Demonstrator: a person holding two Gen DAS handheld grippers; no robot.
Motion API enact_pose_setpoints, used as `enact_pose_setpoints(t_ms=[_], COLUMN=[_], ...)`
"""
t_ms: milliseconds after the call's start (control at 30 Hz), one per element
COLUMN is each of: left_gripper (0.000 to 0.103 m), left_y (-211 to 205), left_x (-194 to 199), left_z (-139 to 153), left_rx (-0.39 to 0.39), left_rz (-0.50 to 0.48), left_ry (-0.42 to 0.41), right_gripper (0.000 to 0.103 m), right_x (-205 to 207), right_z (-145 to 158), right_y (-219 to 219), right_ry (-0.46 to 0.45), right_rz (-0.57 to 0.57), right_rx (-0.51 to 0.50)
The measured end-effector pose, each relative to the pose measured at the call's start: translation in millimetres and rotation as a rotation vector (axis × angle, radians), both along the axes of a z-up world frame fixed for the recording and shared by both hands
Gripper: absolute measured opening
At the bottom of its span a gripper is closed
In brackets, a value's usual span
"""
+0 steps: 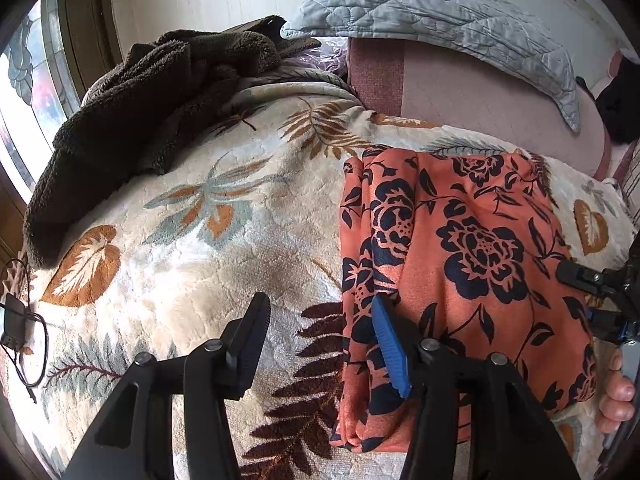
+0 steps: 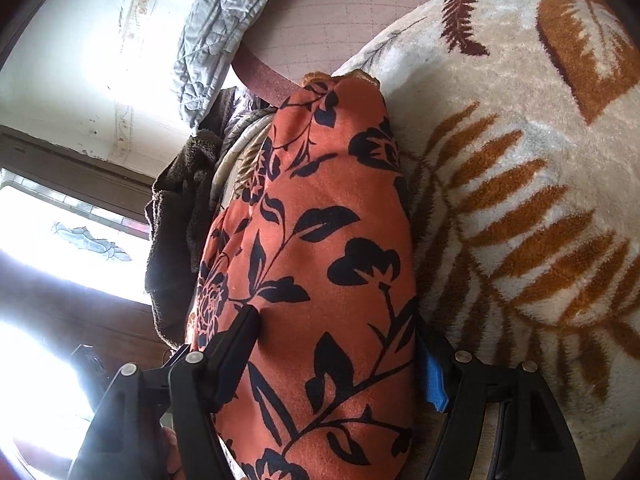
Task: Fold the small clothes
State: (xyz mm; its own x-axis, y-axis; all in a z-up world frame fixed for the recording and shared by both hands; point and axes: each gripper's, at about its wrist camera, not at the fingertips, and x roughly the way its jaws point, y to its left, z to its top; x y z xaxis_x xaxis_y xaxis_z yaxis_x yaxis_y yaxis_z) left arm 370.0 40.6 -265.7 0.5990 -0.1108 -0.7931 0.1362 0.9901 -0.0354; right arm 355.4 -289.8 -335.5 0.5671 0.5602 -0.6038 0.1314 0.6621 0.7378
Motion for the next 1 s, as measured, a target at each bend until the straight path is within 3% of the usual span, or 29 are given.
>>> enact_pose_setpoints(t_ms=[67, 133, 233, 433, 533, 600, 700, 833, 1000], left_gripper=[0.061, 0.076, 0.084, 0.085, 0.085, 0.085, 0.083, 0.059, 0.043], left_y=[10.3, 21.6, 31.6, 20.5, 12.7, 3.4, 1.8, 8.6, -2.6], left_x=[1.4, 1.3, 4.4, 26.5, 28.5, 26.7, 26.0, 28.5, 25.8], left_z=[8.8, 17.2, 16.8, -38.9, -50.2, -53.0, -55.9, -60.1, -49.4], left_rx=[-0.111, -0.235, -0.372, -0.51, -0.596, -0.611, -0.651, -0.715, -0.694], left_rz=[-0.011, -0.028, -0.049, -0.053, -0.079, -0.117, -0.114, -0.086, -0.114], left_ry=[0.01, 0.008, 0.027, 0.32, 0.364, 0.375, 0.369, 0.374, 0.326], right_gripper=[0.075, 0.075, 0.074, 0.074, 0.074, 0.073, 0.071, 0.064, 0.052], right_x=[1.4, 1.3, -0.5, -1.2, -0.7, -0.8, -1.2, -2.5, -4.8], right_z=[1.3, 2.7, 4.2, 4.2, 4.3, 4.4, 4.8, 8.6, 20.3], right_y=[5.1, 8.7, 12.6, 13.5, 13.6, 13.5, 13.2, 17.0, 26.1], right_ry=[-0.009, -0.015, -0.019, -0.012, -0.012, -0.013, -0.013, -0.022, -0.056], right_rz=[0.016, 0.024, 0.025, 0.018, 0.018, 0.017, 0.013, 0.009, 0.017], right_rx=[-0.004, -0.017, -0.045, -0.049, -0.047, -0.05, -0.062, -0.107, -0.198])
